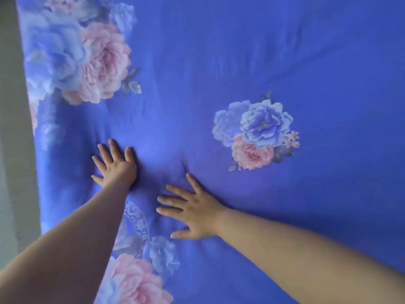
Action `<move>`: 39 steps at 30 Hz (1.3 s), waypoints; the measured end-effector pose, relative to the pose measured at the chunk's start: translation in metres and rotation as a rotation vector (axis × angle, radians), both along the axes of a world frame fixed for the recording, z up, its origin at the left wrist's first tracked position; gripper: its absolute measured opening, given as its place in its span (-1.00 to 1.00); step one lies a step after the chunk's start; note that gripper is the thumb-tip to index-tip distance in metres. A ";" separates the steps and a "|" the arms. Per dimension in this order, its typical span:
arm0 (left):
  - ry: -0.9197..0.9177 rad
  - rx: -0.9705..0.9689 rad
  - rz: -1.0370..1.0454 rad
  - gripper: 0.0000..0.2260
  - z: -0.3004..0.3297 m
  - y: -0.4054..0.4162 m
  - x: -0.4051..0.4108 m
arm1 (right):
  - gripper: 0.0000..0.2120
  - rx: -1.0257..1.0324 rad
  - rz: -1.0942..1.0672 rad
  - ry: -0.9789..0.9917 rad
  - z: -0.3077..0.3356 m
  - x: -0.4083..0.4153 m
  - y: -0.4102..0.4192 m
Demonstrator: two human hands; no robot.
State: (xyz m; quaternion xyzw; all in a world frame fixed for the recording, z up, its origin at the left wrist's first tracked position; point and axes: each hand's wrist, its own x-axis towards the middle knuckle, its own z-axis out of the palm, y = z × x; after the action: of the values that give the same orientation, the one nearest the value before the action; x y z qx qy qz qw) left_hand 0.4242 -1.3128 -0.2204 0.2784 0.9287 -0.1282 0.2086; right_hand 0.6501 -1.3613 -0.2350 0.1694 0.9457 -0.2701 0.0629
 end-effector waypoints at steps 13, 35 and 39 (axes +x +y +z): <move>-0.142 -0.056 -0.168 -0.44 0.014 -0.107 -0.022 | -0.30 0.135 -0.845 -0.289 0.003 0.011 0.048; -0.362 0.036 -0.147 -0.01 0.033 -0.267 -0.153 | -0.42 -0.242 -0.368 -0.182 0.046 -0.132 -0.166; -0.525 -0.003 -0.374 0.02 0.027 -0.269 -0.191 | -0.55 -0.349 -0.252 -0.147 0.047 -0.222 -0.211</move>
State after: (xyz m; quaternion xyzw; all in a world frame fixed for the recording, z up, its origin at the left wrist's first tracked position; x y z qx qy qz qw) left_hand 0.2335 -1.5819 -0.1937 0.4677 0.7756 -0.0893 0.4144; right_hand 0.4281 -1.5725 -0.1885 0.2919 0.8490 -0.4221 0.1259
